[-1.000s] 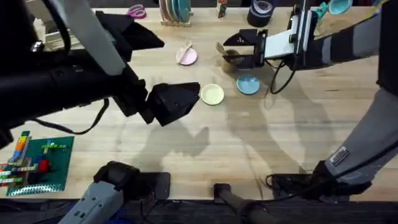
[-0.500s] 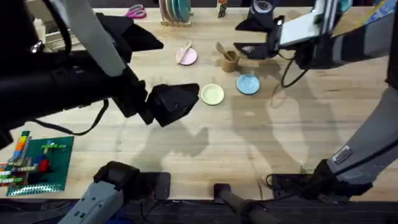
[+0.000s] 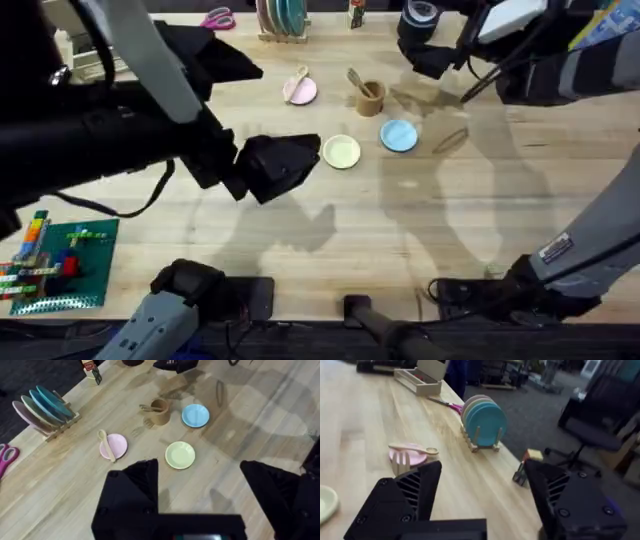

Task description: Pick up a utensil and set it on the pink plate, then put the other utensil in the container.

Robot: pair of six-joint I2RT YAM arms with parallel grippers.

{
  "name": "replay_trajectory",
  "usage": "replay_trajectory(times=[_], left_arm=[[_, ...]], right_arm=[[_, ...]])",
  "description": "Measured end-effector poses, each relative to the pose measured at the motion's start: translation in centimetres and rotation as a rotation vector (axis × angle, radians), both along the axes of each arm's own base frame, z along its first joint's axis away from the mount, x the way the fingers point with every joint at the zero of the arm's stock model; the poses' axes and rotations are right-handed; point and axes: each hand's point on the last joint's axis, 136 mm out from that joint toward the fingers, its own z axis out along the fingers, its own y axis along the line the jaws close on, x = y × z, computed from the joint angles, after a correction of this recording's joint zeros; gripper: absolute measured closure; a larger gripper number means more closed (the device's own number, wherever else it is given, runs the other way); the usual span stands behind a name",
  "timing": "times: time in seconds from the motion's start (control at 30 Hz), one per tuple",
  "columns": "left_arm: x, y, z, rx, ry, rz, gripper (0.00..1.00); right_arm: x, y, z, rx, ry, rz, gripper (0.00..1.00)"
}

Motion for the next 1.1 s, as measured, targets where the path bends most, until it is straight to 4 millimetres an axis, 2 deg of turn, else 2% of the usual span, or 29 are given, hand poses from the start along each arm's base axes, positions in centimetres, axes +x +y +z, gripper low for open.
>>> replay_trajectory(times=[0.2, 0.3, 0.53, 0.63, 0.73, 0.87, 1.1], left_arm=[[0.0, 0.0, 0.0, 0.000, 0.000, 0.000, 0.005], [0.0, 0.0, 0.0, 0.000, 0.000, 0.000, 0.006], [0.0, 0.0, 0.0, 0.001, -0.001, 0.001, 0.006], [0.2, 0.2, -0.1, 0.010, -0.003, 0.014, 0.006], [0.2, 0.3, -0.1, 0.013, -0.003, 0.018, 0.006], [0.2, 0.3, -0.1, 0.013, -0.004, 0.019, 0.006], [0.3, 0.3, -0.1, 0.015, -0.004, 0.021, 0.006]], right_arm=[[0.4, -0.3, -0.2, 0.117, 0.210, -0.028, 0.003], [0.5, -0.5, -1.2, 0.162, 0.364, -0.052, 0.003], [-0.2, -1.4, -6.2, 0.197, 0.748, -0.160, 0.005], [-1.5, -1.9, -8.7, 0.149, 0.884, -0.229, 0.004], [-3.0, -2.5, -9.7, 0.063, 0.951, -0.297, 0.005], [-4.9, -3.7, -8.0, -0.048, 0.950, -0.384, 0.004], [-9.4, -5.8, -2.7, -0.192, 0.926, -0.543, 0.004]])
